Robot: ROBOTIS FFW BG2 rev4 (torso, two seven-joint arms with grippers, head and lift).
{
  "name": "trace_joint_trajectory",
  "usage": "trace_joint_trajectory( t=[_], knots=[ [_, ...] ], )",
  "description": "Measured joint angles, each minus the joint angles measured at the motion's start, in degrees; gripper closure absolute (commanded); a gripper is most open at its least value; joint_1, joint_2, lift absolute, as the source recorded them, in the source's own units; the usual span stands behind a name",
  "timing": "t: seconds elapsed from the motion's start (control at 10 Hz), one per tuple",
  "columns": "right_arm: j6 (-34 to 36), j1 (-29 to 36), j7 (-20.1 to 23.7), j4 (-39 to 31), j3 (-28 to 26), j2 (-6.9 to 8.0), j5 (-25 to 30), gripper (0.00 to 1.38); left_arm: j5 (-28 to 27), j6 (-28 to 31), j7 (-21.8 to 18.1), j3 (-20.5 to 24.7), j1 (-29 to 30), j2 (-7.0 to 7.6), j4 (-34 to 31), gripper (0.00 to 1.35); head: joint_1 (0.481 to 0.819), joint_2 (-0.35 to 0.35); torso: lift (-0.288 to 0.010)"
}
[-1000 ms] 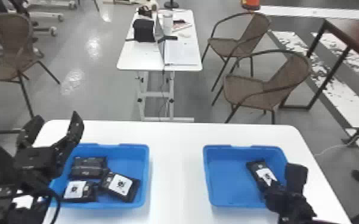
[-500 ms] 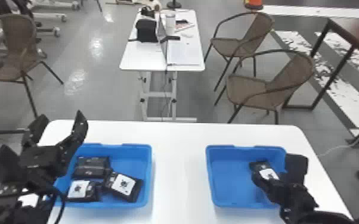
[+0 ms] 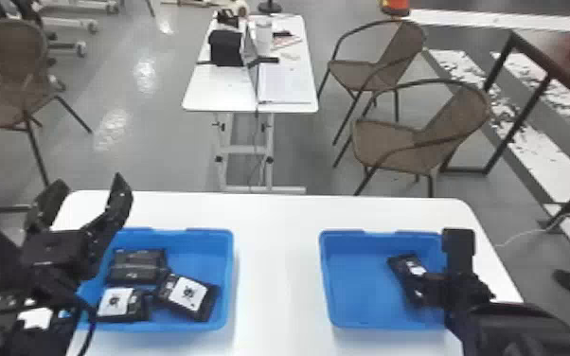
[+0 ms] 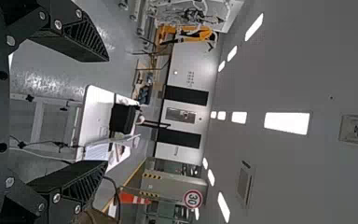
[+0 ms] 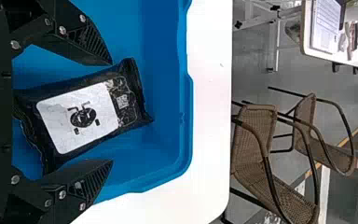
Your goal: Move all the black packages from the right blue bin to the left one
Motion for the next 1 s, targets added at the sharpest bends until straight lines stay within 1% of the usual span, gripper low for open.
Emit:
trace_joint_trajectory(
  t=[0.1,0.3,0.4,0.5,0.6,0.9,1.0],
  knots=[
    [0.43,-1.08,0.65,1.93,-0.01,-0.75,0.21,0.31,0.1,-0.07,0.0,0.02,0.04,0.0,0.04,0.27,0.695,-0.095,0.0],
    [0.63,-1.72,0.77,4.22,-0.06,-1.26,0.76,0.31,0.14,-0.25,0.0,0.1,0.16,0.0,0.05,0.27,0.695,-0.106,0.0],
    [0.52,-2.42,1.52,5.74,-0.06,-1.51,1.25,0.31,0.14,-0.32,0.0,0.26,0.31,0.0,0.05,0.27,0.695,-0.108,0.0],
    [-0.02,-3.68,3.24,8.0,-0.06,-1.77,1.75,0.31,0.17,-0.33,0.0,0.38,0.42,0.0,0.05,0.27,0.695,-0.106,0.0],
    [-0.61,-4.67,3.85,9.62,-0.01,-1.85,2.07,0.31,0.33,-0.27,0.0,0.39,0.49,0.0,0.05,0.27,0.695,-0.104,0.0],
    [-1.28,-5.05,3.82,10.45,-0.04,-1.46,2.77,0.32,0.41,-0.64,0.0,0.5,0.72,0.0,0.05,0.27,0.695,-0.1,0.0],
    [-1.4,-5.06,3.82,10.48,-0.04,-1.46,2.77,0.47,0.41,-0.78,0.0,0.5,0.75,0.0,0.05,0.27,0.695,-0.1,0.0]
  ],
)
